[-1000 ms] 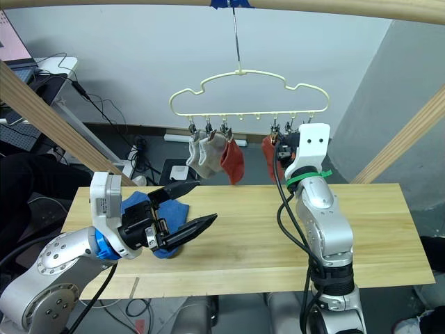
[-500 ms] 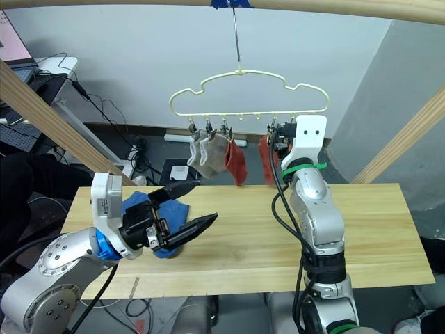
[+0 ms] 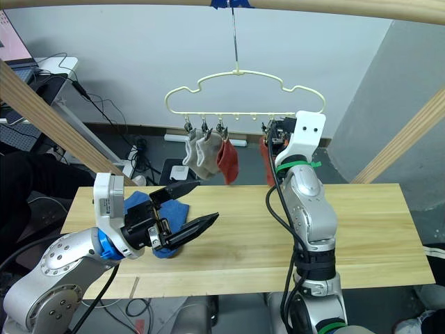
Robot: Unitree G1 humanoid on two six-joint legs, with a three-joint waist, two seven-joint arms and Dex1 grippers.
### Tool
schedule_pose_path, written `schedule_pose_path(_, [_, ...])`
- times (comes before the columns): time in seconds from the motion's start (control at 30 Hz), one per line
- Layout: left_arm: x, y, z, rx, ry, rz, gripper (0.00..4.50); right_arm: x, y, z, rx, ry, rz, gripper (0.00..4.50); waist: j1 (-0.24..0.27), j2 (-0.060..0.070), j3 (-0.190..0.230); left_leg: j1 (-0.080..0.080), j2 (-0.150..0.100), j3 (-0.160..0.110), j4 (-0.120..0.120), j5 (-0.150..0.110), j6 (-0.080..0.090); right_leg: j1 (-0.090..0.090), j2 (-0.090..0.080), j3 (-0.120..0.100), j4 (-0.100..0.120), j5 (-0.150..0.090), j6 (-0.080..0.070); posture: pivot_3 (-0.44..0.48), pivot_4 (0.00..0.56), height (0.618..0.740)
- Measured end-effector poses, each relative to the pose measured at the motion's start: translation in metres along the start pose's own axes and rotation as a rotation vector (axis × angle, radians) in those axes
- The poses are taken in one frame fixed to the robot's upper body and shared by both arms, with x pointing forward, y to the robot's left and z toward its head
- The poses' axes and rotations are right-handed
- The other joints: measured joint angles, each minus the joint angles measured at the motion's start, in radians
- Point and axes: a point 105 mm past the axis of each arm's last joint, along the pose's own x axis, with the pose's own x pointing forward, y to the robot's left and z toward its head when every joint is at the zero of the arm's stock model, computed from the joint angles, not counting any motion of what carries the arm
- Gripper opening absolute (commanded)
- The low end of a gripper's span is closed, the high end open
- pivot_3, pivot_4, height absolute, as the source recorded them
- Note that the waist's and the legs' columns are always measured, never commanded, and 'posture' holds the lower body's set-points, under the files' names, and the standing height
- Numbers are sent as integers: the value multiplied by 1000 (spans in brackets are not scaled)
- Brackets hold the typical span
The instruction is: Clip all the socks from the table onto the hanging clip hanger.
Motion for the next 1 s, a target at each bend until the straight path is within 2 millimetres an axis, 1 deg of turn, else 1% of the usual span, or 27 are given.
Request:
schedule_pose_path(0.17, [0,0,0,1,0,0,4500,6,6,1,19,-3,19,2140,0,0,0,0,0,0,0,0,0,0,0,0,0,0,0,-34,296,740])
schedule_pose_path(0.4, [0,0,0,1,1,3,4500,7,7,-3,36,7,25,2140,1,0,0,0,0,0,0,0,0,0,0,0,0,0,0,-31,296,740])
schedule_pose_path(0.67, [0,-1,-1,-2,3,4,4500,7,7,-2,38,-3,26,2140,1,0,0,0,0,-1,0,0,0,0,0,-1,0,0,0,-30,297,740])
schedule_pose_path(0.77, [0,-1,-1,-2,3,4,4500,7,7,-2,38,-4,27,1557,1,0,0,0,0,0,0,0,0,0,0,-1,0,0,0,-31,297,740])
schedule_pose_path(0.83, [0,-1,-1,-2,3,4,4500,7,7,-2,38,-4,27,950,1,0,0,0,0,-1,0,0,0,0,0,-1,0,0,0,-31,297,740])
schedule_pose_path(0.93, [0,-1,-1,-2,3,3,4500,7,7,-1,38,-6,28,256,1,0,0,0,0,0,0,0,0,0,0,-1,0,0,0,-34,295,740])
schedule_pose_path(1.0, [0,-1,-1,-2,3,2,4500,7,8,-1,38,-7,28,256,1,0,0,0,0,0,0,0,0,0,0,-1,0,0,0,-34,295,740])
